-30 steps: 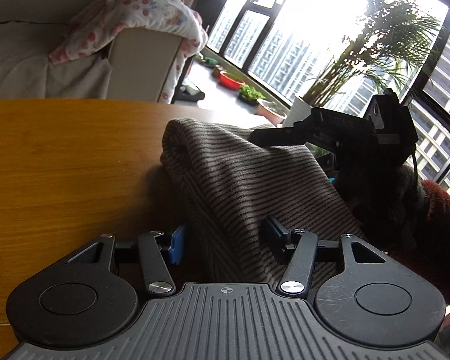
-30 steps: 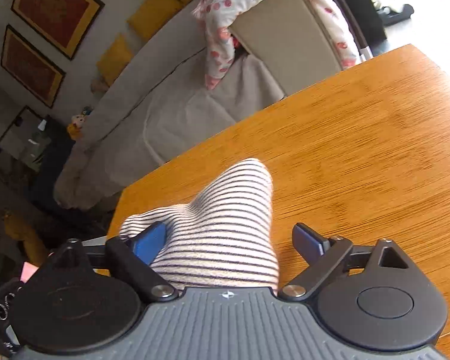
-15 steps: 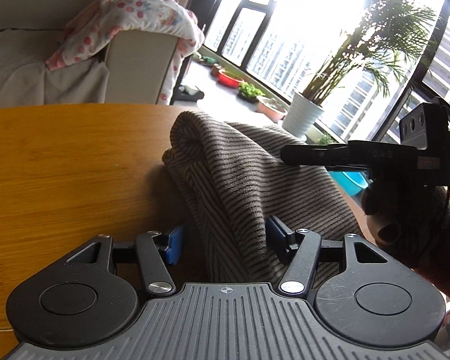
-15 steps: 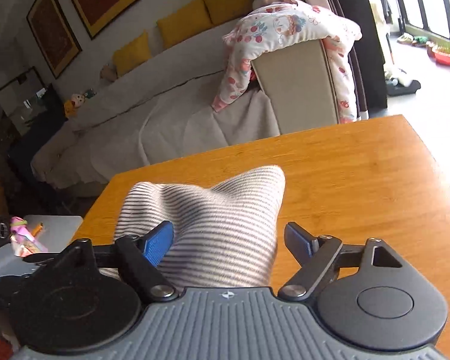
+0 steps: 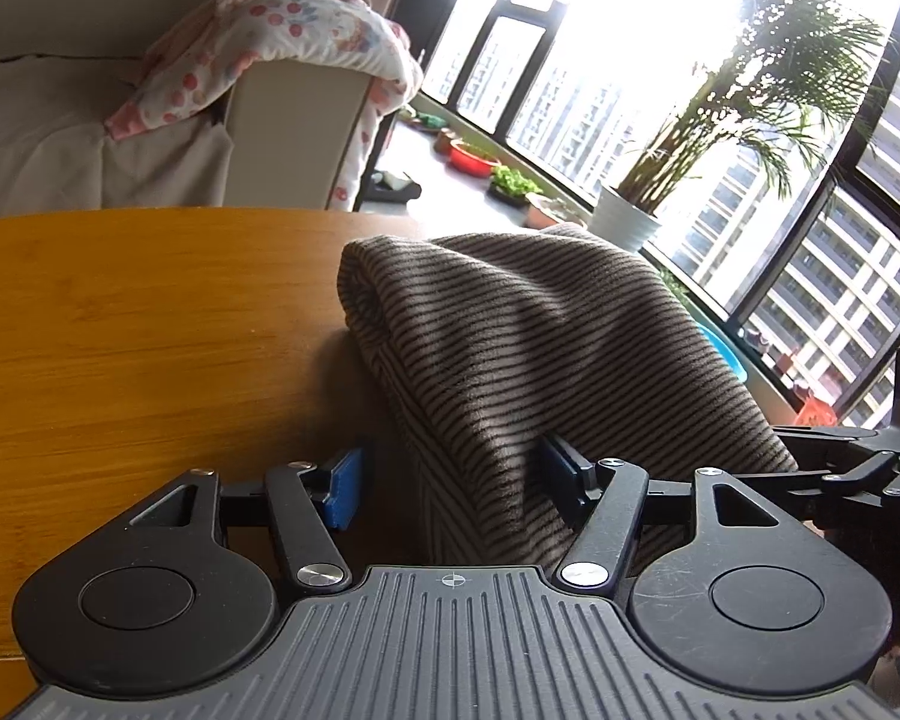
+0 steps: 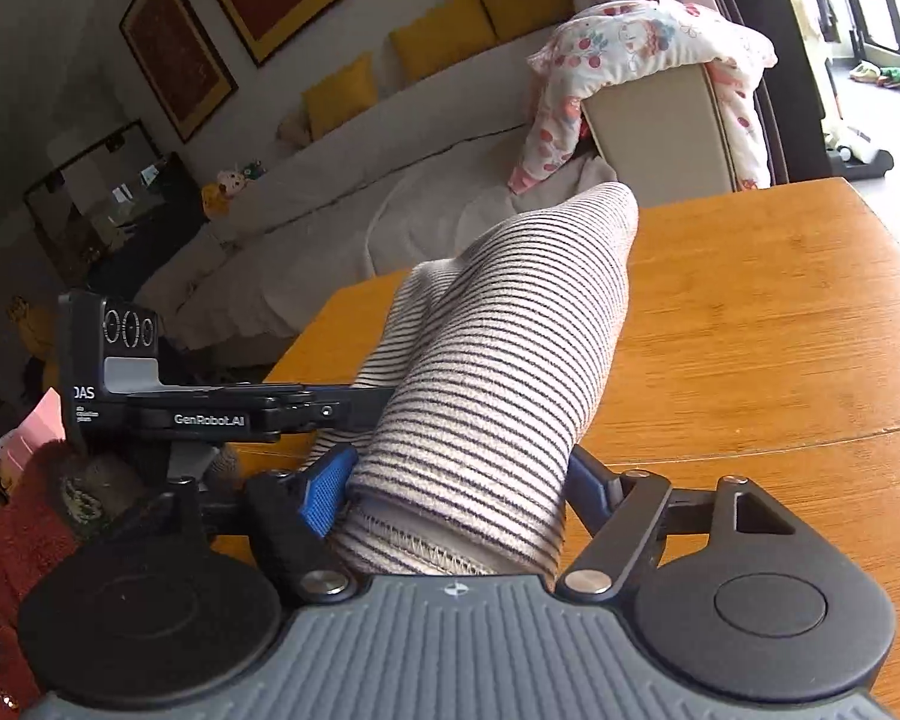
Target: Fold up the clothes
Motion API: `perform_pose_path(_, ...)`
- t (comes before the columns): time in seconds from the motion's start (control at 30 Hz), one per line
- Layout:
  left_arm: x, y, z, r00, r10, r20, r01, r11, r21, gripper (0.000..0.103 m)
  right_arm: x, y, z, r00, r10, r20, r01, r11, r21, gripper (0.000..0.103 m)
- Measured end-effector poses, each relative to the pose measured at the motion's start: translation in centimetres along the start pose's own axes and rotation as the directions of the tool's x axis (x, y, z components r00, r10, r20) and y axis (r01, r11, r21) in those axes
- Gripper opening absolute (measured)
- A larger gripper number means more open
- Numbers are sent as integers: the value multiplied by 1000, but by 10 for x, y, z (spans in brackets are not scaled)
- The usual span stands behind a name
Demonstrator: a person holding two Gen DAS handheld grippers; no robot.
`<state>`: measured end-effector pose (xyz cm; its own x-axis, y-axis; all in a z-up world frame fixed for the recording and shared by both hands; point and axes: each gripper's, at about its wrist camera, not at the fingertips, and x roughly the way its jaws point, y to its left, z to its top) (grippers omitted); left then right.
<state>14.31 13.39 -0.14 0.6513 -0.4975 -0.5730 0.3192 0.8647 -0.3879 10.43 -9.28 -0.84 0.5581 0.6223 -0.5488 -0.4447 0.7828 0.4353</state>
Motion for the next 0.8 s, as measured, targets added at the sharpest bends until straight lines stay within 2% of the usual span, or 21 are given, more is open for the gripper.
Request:
perform_pose_path(0.13, -3, 0, 2, 1000, -9, -19, 8, 999, -33, 71, 10, -7, -7, 997, -72, -29, 72, 997, -6, 72)
perform_pose_path(0.27, -9, -9, 1, 997, -38, -64, 34, 997, -62, 70, 8, -3, -9, 996, -94, -8, 94, 995, -37, 72)
perform_pose_path(0.33, -7, -15, -5, 994, -52, -95, 48, 998, -42, 71, 6, -4, -8, 996, -90, 0, 90, 995, -31, 74)
perform_pose_path(0.4, -4, -20, -10, 992, -43, -115, 43, 999, -6, 70, 2, -10, -4, 998, -66, 23, 65, 998, 17, 80)
perform_pose_path(0.47, 1, -19, -11, 993, -46, -113, 47, 999, 8, 66, -1, -17, 1, 998, -44, 52, 41, 998, 57, 83)
perform_pose_path(0.53, 8, -18, -5, 992, -58, -111, 60, 998, 9, 62, 2, -23, 6, 997, -42, 64, 39, 998, 51, 83)
perform_pose_path(0.6, 16, -20, 2, 992, -61, -106, 65, 997, 30, 58, 9, -25, 13, 994, -82, 71, 81, 997, 11, 79)
perform_pose_path(0.67, 31, -22, 13, 994, -50, -99, 57, 996, 63, 57, 18, -31, 23, 989, -126, 82, 128, 992, -19, 75)
perform_pose_path(0.8, 61, -16, 38, 996, -47, -80, 53, 995, 81, 56, 36, -55, 51, 983, -153, 97, 154, 988, 1, 74)
